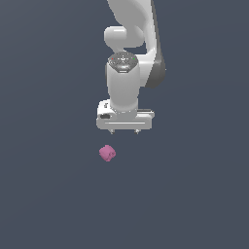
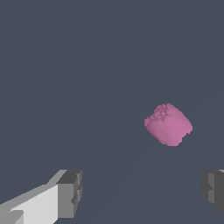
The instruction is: Pick up the object and move it to a goal position.
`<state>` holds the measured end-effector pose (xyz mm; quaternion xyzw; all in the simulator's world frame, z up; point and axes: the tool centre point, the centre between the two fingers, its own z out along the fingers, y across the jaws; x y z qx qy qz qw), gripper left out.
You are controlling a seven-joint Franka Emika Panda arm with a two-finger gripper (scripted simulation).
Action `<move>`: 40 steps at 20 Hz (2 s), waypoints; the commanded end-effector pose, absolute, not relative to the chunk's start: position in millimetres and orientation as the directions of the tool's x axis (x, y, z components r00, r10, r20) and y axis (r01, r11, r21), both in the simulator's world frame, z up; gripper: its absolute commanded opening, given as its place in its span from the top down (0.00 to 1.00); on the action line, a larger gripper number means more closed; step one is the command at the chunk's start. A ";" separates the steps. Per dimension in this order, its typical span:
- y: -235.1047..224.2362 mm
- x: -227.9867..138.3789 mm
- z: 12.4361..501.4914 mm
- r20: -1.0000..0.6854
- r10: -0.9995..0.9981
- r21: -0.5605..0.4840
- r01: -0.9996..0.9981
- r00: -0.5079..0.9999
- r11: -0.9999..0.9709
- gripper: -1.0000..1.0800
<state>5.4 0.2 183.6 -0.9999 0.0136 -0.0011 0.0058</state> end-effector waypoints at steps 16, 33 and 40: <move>17.3 9.1 196.3 0.014 0.000 -0.036 0.001 1.000 -0.999 0.04; -30.6 22.0 144.5 -0.005 -0.384 -0.029 -0.384 0.923 -0.923 0.04; -59.3 25.5 115.4 -0.006 -0.576 -0.014 -0.576 0.818 -0.818 0.04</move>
